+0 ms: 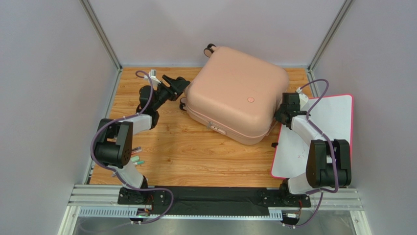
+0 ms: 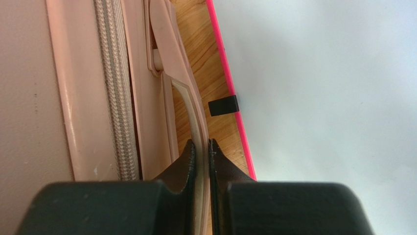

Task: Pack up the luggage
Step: Zip the luggage at the center of the board.

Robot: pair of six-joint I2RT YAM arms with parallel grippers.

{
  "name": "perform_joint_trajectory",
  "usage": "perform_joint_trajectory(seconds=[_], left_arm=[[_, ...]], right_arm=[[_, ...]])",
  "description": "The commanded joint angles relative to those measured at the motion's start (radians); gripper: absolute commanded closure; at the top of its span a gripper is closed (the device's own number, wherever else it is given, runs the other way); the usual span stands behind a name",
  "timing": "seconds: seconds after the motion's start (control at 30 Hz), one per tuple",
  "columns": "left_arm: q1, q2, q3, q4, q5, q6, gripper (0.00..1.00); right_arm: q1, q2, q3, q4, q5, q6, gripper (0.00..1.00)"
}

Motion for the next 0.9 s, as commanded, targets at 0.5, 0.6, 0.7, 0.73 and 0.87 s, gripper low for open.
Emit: perform_joint_trajectory(seconds=[0.5,0.6,0.7,0.73,0.87], left_arm=[[-0.021,-0.063,0.052,0.108,0.033,0.075,1.0],[-0.022,-0.125,0.044,0.106,0.029,0.089,1.0],[-0.022,-0.178,0.033,0.106,0.026,0.097,1.0],[-0.022,-0.2,0.027,0.105,0.026,0.098,1.0],[-0.022,-0.232,0.009,0.099,0.03,0.097,1.0]], right_arm=[[0.001,0.068,-0.051,-0.104,-0.022,0.0,1.0],[0.001,0.074,-0.047,-0.106,-0.022,0.001,1.0],[0.003,0.076,-0.044,-0.107,-0.024,0.001,1.0],[0.001,0.079,-0.042,-0.109,-0.022,0.003,1.0],[0.001,0.082,-0.033,-0.116,-0.019,-0.002,1.0]])
